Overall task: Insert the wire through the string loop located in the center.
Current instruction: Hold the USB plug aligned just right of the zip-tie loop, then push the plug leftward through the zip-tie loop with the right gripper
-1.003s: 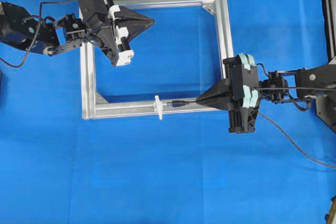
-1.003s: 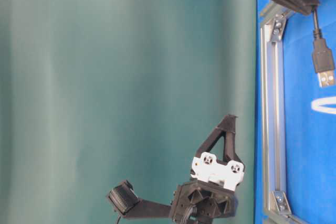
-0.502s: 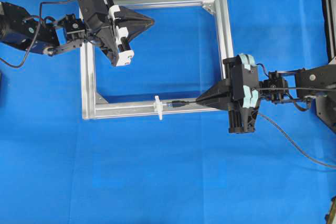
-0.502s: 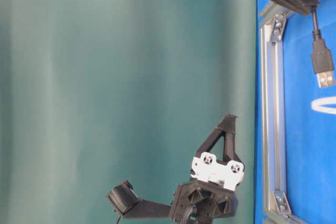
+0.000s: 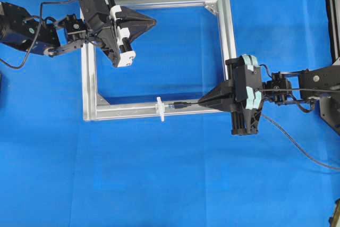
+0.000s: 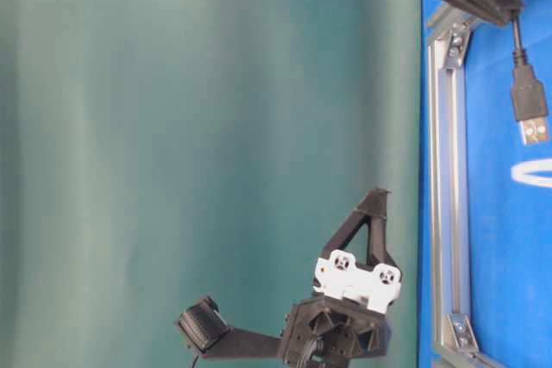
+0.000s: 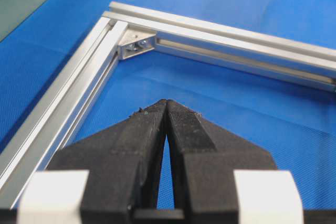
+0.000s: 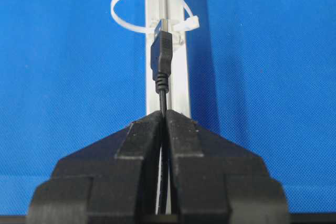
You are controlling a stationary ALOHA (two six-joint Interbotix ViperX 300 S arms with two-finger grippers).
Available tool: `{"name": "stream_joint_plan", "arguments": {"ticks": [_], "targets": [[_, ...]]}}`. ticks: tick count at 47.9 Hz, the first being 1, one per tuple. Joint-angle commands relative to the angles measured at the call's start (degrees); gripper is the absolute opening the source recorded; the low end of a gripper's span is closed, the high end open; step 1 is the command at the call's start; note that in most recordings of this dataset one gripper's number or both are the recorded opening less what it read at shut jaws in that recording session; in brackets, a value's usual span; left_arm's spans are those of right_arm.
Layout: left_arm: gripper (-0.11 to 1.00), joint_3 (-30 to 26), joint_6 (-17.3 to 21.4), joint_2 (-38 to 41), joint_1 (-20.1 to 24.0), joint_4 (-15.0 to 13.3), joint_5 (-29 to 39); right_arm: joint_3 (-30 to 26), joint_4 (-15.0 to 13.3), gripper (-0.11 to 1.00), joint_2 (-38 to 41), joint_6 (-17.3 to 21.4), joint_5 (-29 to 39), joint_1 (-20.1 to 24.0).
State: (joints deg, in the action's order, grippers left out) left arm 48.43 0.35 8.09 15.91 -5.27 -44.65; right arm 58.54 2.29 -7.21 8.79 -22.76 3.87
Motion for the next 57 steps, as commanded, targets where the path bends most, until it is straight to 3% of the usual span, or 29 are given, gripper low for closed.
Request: {"name": "stream_joint_plan", "arguments": {"ticks": [1,57], "targets": [[0.00,-0.44,-0.09,-1.76,-0.09,0.26,-0.26,-0.44,-0.09,-0.02,-0.44,-0.09,-0.62,-0.09],[0.00,-0.62,-0.09,-1.76,-0.09,0.18,-0.35,-0.97,-0.09,-0.02,0.53,-0.09,-1.14,-0.09]]}}
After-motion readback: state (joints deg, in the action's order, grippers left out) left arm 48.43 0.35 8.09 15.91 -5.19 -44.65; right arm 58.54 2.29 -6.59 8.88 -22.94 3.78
